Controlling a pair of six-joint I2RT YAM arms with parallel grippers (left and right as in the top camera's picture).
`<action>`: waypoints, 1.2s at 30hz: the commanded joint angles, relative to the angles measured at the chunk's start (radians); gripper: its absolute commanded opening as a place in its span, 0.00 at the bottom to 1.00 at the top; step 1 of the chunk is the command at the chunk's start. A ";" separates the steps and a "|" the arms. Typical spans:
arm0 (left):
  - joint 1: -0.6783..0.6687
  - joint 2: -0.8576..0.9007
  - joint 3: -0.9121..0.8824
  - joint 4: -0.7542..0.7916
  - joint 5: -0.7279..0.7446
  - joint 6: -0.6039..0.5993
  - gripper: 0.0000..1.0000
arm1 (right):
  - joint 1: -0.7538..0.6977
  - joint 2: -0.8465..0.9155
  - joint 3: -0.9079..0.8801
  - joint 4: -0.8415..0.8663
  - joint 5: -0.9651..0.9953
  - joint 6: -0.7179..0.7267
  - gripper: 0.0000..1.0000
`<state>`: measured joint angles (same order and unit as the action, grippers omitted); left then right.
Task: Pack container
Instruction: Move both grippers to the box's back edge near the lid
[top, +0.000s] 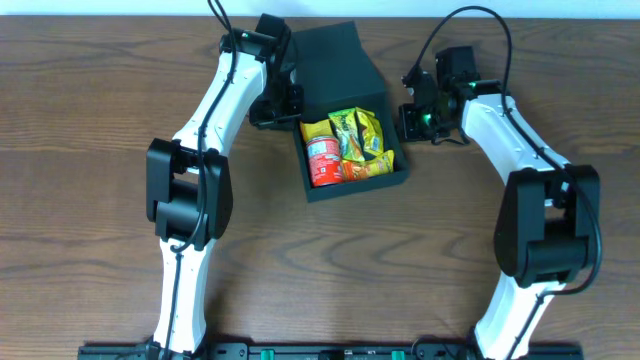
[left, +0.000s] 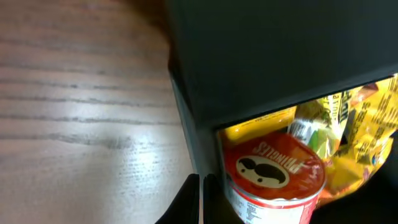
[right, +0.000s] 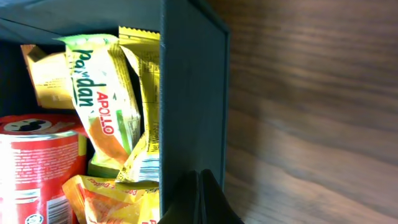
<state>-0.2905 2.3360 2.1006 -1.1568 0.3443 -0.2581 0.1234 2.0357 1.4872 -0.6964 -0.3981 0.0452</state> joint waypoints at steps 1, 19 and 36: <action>0.002 0.013 -0.005 0.040 0.020 0.000 0.06 | 0.038 0.012 -0.009 -0.016 -0.048 0.069 0.02; 0.006 0.013 -0.005 0.089 -0.065 0.061 0.06 | 0.058 0.012 -0.009 -0.085 0.010 0.160 0.02; -0.059 0.013 -0.004 -0.071 -0.030 0.079 0.06 | -0.012 0.012 -0.008 0.126 -0.055 0.172 0.01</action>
<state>-0.3302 2.3360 2.1006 -1.2201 0.2882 -0.2008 0.1104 2.0357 1.4849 -0.5812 -0.4171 0.2035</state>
